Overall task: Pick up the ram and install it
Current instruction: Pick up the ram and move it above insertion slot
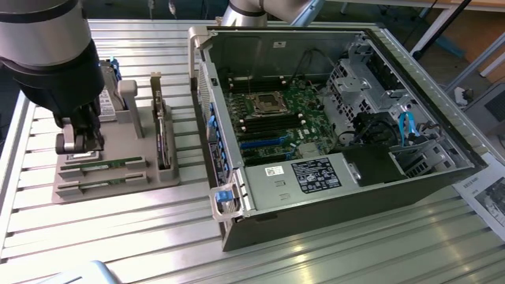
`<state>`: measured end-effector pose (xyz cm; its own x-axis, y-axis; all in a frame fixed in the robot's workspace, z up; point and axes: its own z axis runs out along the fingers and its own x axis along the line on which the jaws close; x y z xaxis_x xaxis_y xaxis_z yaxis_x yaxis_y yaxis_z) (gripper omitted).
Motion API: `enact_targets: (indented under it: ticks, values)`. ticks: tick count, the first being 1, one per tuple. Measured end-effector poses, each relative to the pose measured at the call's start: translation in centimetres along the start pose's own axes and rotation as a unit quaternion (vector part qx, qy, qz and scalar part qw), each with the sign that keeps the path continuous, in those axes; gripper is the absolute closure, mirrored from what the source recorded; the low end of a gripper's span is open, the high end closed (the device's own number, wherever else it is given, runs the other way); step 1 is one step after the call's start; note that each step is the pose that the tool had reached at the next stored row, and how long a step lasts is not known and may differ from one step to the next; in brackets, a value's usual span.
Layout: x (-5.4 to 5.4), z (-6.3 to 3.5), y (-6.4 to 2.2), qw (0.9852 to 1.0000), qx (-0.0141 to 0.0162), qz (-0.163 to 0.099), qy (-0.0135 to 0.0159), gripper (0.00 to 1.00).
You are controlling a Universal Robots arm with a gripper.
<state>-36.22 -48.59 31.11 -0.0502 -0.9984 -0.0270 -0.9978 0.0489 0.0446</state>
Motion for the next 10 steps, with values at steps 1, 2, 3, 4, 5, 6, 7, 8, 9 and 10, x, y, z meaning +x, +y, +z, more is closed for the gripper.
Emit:
enact_targets:
  ticks: [1, 2, 3, 4, 5, 6, 7, 8, 9, 10]
  values:
    - [0.1, 0.15, -0.01, 1.0, -0.0001, 0.0, 0.0001, 0.9]
    - [0.2, 0.32, -0.02, 1.0, 0.0, 0.0, 0.0, 0.9]
    - [0.2, 0.42, -0.03, 1.0, 0.0, 0.0, 0.0, 0.9]
    - [0.2, 0.55, -0.03, 1.0, 0.0, 0.0, 0.0, 0.9]
    - [0.3, 0.67, -0.04, 1.0, 0.0, 0.0, 0.0, 0.9]
    - [0.3, 0.81, -0.05, 1.0, 0.0, 0.0, 0.0, 0.9]
    - [0.4, 0.93, -0.06, 1.0, 0.0, 0.0, 0.0, 0.9]
    - [0.4, 1.05, -0.06, 1.0, 0.0, 0.0, 0.0, 0.9]
    - [0.4, 1.18, -0.07, 1.0, 0.0, 0.0, 0.0, 0.9]
    - [0.5, 1.3, -0.08, 1.0, 0.0, 0.0, 0.0, 0.9]
